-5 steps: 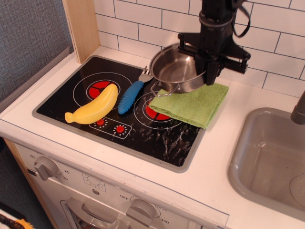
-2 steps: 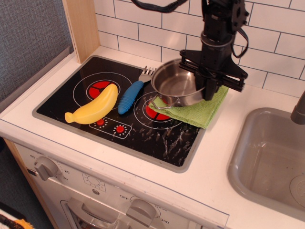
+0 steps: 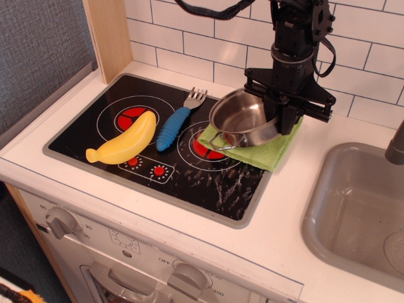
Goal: Move the pan onto the green towel.
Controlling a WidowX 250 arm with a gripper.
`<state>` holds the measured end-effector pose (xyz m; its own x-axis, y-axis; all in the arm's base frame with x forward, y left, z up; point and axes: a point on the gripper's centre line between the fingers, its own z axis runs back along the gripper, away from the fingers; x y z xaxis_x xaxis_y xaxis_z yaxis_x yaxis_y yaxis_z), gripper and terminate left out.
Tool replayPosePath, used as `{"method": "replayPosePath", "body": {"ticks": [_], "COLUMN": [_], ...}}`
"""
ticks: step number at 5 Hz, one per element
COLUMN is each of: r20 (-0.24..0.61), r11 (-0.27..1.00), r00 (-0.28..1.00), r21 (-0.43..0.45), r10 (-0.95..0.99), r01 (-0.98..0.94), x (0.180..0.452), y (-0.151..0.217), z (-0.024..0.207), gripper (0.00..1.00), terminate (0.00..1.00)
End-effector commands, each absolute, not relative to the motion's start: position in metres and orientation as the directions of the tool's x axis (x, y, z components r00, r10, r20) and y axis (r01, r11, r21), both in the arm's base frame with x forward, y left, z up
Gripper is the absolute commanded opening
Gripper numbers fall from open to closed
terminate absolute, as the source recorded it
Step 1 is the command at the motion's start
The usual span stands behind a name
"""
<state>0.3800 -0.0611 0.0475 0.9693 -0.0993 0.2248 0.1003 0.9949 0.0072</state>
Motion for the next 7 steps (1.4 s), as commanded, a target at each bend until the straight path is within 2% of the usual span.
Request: {"method": "replayPosePath", "body": {"ticks": [1, 2, 3, 4, 6, 7], "r20": [0.340, 0.377, 0.359, 0.302, 0.273, 0.273], "r11": [0.996, 0.995, 0.994, 0.996, 0.997, 0.997], "r00": [0.939, 0.926, 0.932, 0.953, 0.962, 0.962], "r21": [-0.049, -0.096, -0.111, -0.093, -0.073, -0.073], "r10": [-0.054, 0.017, 0.049, 0.034, 0.009, 0.009], "r01": [0.075, 0.021, -0.009, -0.006, 0.011, 0.011], "x": [0.371, 0.355, 0.341, 0.332, 0.327, 0.327], "y": [-0.033, -0.015, 0.007, 0.025, 0.036, 0.036], "z": [0.099, 0.125, 0.126, 0.115, 0.110, 0.110], "gripper": [1.00, 1.00, 1.00, 1.00, 1.00, 1.00], "terminate": [0.00, 0.00, 0.00, 0.00, 0.00, 1.00]}}
